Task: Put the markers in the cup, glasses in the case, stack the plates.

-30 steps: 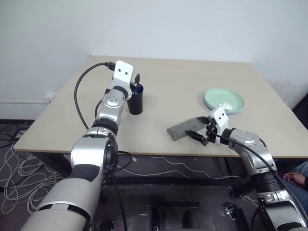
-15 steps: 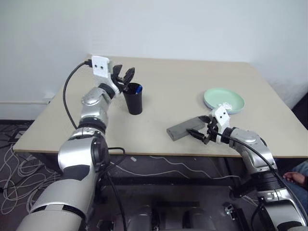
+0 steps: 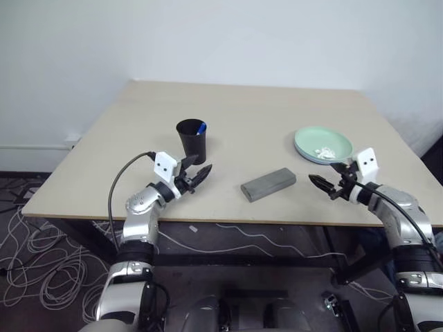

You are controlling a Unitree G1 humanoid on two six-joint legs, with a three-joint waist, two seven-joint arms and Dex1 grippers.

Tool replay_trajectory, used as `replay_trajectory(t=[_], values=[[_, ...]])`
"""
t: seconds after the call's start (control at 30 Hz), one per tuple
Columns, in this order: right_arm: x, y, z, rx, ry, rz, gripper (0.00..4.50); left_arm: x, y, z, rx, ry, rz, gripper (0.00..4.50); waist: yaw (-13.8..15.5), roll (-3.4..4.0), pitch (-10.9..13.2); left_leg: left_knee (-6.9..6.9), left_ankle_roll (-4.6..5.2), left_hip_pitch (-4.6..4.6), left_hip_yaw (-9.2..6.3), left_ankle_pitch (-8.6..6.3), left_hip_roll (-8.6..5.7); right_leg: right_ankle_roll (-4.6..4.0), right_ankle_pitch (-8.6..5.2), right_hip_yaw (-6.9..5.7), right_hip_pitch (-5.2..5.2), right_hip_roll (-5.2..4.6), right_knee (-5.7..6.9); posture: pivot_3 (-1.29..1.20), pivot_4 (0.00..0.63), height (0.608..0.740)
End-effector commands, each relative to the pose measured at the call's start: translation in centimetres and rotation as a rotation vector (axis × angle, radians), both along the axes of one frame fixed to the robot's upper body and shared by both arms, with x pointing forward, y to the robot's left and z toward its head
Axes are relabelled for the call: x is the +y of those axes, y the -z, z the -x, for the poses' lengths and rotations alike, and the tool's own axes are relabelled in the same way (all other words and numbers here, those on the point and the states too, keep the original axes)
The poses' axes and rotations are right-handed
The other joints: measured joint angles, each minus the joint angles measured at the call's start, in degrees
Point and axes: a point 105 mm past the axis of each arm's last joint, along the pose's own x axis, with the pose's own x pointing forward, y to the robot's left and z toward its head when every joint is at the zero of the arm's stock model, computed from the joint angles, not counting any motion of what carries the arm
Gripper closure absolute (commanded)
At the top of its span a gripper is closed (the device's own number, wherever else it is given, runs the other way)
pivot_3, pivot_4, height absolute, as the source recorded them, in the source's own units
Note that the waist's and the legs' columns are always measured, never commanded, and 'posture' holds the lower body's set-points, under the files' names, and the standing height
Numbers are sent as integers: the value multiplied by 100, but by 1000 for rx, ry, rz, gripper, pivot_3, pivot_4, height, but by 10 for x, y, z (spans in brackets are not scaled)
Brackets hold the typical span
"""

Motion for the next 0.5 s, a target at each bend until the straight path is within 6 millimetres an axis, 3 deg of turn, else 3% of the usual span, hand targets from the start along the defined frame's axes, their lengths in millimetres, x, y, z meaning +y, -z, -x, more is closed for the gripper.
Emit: replay_trajectory(t=[0.03, 0.23, 0.5], values=[[-16, -20, 2, -55, 11, -53, 0, -4, -8, 1, -43, -37, -5, 1654, -1, 3, -2, -5, 1, 17, 6, -1, 5, -4, 2, -1, 13, 0, -1, 0, 0, 734], [-32, -10, 11, -26, 47, -72, 0, -12, 0, 5, -30, -75, -7, 1654, 1, 7, -4, -7, 30, 29, -2, -19, 35, -22, 19, -30, 5, 1, -5, 0, 0, 734], [-28, -12, 15, -9, 48, -61, 0, -16, 8, 11, -11, -100, 7, 1654, 3, 20, -6, -7, 29, 25, -7, -18, 32, -40, 31, -35, -5, -12, -13, 0, 0, 734]])
